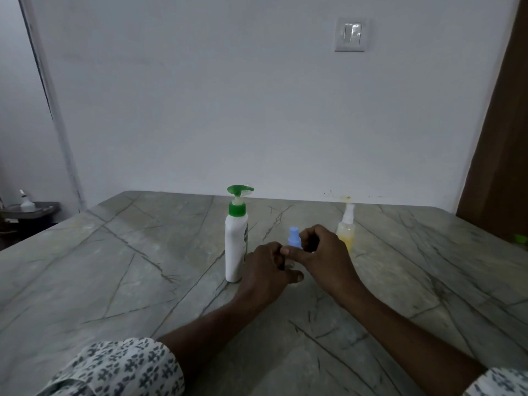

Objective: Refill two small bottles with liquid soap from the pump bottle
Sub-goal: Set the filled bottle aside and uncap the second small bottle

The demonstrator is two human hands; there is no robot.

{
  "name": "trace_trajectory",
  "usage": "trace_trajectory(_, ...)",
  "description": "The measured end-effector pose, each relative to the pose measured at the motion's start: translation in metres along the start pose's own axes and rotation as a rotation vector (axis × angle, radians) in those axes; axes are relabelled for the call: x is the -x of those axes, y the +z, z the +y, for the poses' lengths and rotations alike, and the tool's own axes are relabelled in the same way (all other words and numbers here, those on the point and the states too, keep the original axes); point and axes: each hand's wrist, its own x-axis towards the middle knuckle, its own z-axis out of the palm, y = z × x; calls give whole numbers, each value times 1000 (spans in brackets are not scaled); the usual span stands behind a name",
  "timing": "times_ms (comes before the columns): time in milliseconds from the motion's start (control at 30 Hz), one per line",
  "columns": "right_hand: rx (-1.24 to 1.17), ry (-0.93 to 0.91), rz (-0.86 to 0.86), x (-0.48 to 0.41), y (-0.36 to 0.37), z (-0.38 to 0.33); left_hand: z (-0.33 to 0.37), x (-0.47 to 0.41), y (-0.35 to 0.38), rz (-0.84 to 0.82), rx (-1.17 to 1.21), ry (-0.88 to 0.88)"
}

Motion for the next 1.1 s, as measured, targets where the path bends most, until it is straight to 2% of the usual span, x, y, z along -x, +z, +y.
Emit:
trace_trajectory(133, -41, 2, -39, 1, -3, -2, 0, 0, 0, -8, -2, -11)
trace_trajectory(267, -112, 104, -139, 5, -1, -5, -1, -1, 1, -5, -12, 14)
trace_trajectory(367, -41, 108, -65, 4, 4, -1, 1, 0, 0, 0, -26, 11)
trace_trajectory(567, -146, -4, -27, -1, -8, -15, 1, 1, 1, -4, 27, -45)
trace_trajectory(767, -383, -50, 33, -7, -31, -34, 0, 2, 0, -11, 57, -63)
trace_trajectory(900, -493, -96, 144, -15, -50, -46, -1, 2, 0, -1, 59, -48)
trace_trajectory(1000, -396, -110, 274, -24, -74, -43, 0, 2, 0, -3, 65, -43)
trace_trajectory(1100, -25, 44, 211, -32, -91, -19, 0, 2, -1, -11, 76, -43)
